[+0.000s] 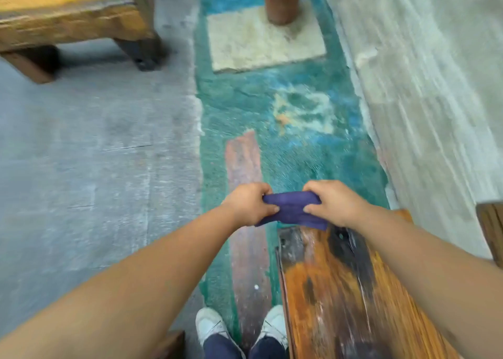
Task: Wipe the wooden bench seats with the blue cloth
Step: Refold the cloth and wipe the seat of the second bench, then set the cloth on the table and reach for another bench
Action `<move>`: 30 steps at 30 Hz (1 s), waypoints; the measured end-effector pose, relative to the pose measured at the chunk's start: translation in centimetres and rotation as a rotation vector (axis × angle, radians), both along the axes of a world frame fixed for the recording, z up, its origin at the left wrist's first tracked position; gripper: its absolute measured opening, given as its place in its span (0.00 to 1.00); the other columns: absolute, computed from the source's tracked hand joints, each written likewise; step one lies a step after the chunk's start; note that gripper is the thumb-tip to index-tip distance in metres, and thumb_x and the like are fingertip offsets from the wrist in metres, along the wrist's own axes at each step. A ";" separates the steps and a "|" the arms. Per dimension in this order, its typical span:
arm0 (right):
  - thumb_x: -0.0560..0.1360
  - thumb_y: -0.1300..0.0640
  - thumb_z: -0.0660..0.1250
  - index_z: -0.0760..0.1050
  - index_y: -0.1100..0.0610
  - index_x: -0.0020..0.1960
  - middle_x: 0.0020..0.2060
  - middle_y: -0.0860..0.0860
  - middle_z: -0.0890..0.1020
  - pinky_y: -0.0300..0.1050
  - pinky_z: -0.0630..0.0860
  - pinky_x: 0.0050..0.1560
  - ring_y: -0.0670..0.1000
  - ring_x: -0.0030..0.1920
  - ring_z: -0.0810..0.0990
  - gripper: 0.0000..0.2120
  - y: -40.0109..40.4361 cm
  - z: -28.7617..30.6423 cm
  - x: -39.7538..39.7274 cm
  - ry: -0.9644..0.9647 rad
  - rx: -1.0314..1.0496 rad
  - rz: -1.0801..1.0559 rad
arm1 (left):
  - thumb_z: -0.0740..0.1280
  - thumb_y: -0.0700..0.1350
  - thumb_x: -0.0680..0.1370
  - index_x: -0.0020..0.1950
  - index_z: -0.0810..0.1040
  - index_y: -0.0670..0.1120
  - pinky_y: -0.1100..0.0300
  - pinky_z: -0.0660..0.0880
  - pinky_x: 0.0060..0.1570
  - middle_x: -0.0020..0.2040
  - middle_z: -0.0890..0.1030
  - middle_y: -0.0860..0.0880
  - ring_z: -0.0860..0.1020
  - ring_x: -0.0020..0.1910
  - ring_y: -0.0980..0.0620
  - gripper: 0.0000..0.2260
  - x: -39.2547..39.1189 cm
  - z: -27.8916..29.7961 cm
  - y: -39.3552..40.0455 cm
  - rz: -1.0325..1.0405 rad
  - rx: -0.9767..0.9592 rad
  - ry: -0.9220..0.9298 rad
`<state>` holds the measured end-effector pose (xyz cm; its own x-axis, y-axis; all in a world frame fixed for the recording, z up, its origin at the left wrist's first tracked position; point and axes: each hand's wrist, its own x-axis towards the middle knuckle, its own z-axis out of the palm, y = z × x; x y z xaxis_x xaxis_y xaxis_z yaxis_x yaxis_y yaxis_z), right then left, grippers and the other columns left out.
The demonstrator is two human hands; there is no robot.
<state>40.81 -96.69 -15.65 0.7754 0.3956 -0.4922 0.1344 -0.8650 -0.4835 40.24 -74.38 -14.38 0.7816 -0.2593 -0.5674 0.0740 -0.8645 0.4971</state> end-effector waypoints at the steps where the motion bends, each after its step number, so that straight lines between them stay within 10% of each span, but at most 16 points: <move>1: 0.71 0.56 0.73 0.77 0.57 0.50 0.43 0.54 0.80 0.49 0.71 0.46 0.56 0.46 0.78 0.10 2.3 2.0 0.7 0.020 0.012 0.042 | 0.72 0.51 0.73 0.39 0.73 0.49 0.55 0.67 0.38 0.41 0.80 0.46 0.77 0.44 0.44 0.10 -0.4 2.2 2.7 0.060 -0.008 -0.001; 7: 0.66 0.64 0.75 0.71 0.45 0.45 0.30 0.44 0.76 0.32 0.64 0.24 0.40 0.24 0.71 0.19 16.3 14.0 1.2 0.115 0.314 -0.079 | 0.74 0.39 0.73 0.45 0.78 0.39 0.54 0.73 0.40 0.38 0.78 0.45 0.74 0.39 0.51 0.06 -5.3 14.6 18.6 0.431 -0.296 0.041; 15: 0.69 0.69 0.75 0.67 0.42 0.65 0.43 0.51 0.80 0.44 0.78 0.37 0.49 0.39 0.82 0.34 36.8 24.0 -3.9 0.374 0.687 -0.189 | 0.65 0.32 0.77 0.47 0.68 0.45 0.63 0.75 0.32 0.35 0.79 0.49 0.77 0.32 0.57 0.10 -19.1 25.2 33.9 1.299 -0.847 -0.196; 22: 0.73 0.73 0.68 0.68 0.54 0.66 0.50 0.53 0.81 0.44 0.79 0.47 0.50 0.46 0.81 0.26 52.0 26.1 -11.7 0.650 0.668 0.101 | 0.64 0.27 0.76 0.69 0.64 0.48 0.62 0.79 0.37 0.49 0.79 0.46 0.79 0.43 0.54 0.27 -33.0 27.9 38.5 1.866 -0.849 -0.480; 30: 0.74 0.71 0.68 0.71 0.52 0.60 0.56 0.55 0.80 0.45 0.79 0.49 0.47 0.47 0.82 0.21 58.7 25.8 -20.4 0.739 0.475 0.660 | 0.64 0.30 0.77 0.55 0.73 0.52 0.57 0.78 0.30 0.49 0.81 0.50 0.82 0.39 0.55 0.17 -43.5 27.1 33.4 2.437 -0.769 -0.626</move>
